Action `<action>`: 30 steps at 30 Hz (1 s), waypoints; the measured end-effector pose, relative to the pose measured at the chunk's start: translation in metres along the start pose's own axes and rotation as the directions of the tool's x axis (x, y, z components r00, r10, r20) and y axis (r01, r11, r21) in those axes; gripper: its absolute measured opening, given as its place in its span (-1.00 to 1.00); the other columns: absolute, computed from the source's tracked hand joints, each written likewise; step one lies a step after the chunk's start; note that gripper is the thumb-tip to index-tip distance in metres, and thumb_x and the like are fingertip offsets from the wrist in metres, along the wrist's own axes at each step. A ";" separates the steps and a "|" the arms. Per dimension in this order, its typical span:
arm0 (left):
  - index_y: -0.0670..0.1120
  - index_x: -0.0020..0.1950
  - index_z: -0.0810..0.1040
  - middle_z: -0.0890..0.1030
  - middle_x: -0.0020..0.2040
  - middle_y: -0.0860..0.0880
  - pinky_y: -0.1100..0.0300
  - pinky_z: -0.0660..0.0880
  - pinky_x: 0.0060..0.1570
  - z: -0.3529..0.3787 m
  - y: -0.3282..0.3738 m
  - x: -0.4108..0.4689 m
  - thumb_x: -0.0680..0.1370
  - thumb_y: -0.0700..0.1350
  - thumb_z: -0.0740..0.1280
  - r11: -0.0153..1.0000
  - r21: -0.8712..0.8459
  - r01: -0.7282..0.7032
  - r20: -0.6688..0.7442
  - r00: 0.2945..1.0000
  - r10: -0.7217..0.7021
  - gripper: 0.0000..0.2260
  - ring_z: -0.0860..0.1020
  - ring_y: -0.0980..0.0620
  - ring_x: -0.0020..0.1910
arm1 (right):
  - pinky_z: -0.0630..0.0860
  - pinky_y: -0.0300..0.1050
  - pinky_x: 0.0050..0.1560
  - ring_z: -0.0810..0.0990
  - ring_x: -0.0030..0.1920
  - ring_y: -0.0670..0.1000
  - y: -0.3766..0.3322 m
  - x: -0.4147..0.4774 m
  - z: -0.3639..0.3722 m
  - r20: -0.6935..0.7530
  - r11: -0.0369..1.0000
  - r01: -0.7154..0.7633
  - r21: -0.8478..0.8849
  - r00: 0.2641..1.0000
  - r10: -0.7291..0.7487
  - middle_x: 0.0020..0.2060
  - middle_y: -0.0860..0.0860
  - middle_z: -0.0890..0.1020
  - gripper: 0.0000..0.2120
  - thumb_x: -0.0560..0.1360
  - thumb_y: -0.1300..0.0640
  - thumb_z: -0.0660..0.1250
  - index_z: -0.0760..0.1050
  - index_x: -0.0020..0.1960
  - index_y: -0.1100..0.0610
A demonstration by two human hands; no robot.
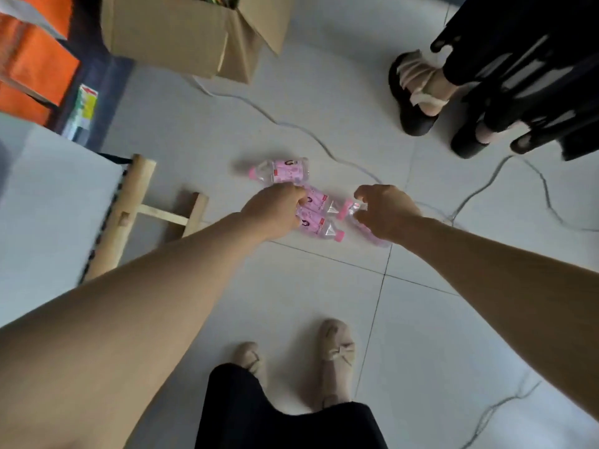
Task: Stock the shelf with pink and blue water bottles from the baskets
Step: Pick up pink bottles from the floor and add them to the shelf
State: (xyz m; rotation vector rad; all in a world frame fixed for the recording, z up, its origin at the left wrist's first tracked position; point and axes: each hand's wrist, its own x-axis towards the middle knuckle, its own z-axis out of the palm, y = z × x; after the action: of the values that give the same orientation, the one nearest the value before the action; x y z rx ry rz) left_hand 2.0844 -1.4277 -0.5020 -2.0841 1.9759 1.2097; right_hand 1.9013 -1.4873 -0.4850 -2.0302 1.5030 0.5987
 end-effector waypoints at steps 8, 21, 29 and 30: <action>-0.16 0.22 0.47 0.46 0.25 -0.11 0.04 0.43 0.15 0.095 -0.051 0.082 0.49 -0.22 0.34 0.988 0.144 -0.054 0.029 0.998 0.050 -0.70 0.48 -0.10 0.16 | 0.48 -0.07 0.09 0.52 0.18 0.17 0.034 0.092 0.104 -0.010 0.999 -0.027 0.040 1.000 0.027 0.22 0.11 0.53 -0.66 0.55 0.11 0.26 0.41 0.33 0.06; -0.11 0.40 0.32 0.31 0.38 -0.07 0.06 0.33 0.19 0.153 -0.084 0.146 0.45 -0.18 0.39 0.845 0.506 -0.173 0.041 0.983 0.177 -0.46 0.28 -0.10 0.31 | 0.46 0.00 0.05 0.30 0.23 0.16 0.053 0.176 0.170 -0.131 0.986 -0.030 -0.161 0.991 0.008 0.19 0.11 0.35 -0.68 0.47 0.14 0.39 0.51 0.21 0.13; -0.12 0.37 0.36 0.36 0.32 -0.09 0.05 0.28 0.18 0.156 -0.085 0.150 0.47 -0.21 0.33 0.794 0.572 -0.207 0.020 0.971 0.239 -0.53 0.34 -0.10 0.29 | 0.37 -0.07 -0.03 0.35 0.11 0.10 0.051 0.188 0.175 -0.171 0.991 -0.134 0.015 0.976 0.134 0.20 0.10 0.31 -0.73 0.46 0.19 0.39 0.50 0.15 0.14; -0.13 0.36 0.36 0.37 0.32 -0.10 0.05 0.27 0.17 0.157 -0.084 0.149 0.46 -0.22 0.33 0.793 0.575 -0.202 0.015 0.972 0.236 -0.54 0.37 -0.10 0.28 | 0.39 -0.05 0.03 0.34 0.14 0.11 0.051 0.187 0.172 -0.167 0.991 -0.126 0.036 0.977 0.130 0.21 0.10 0.32 -0.70 0.47 0.17 0.38 0.49 0.19 0.13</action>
State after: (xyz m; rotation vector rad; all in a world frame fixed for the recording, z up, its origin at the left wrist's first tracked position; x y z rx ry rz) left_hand 2.0621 -1.4564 -0.7312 -1.6288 2.2823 0.4571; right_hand 1.8990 -1.5214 -0.7418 -2.0190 1.7426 0.4641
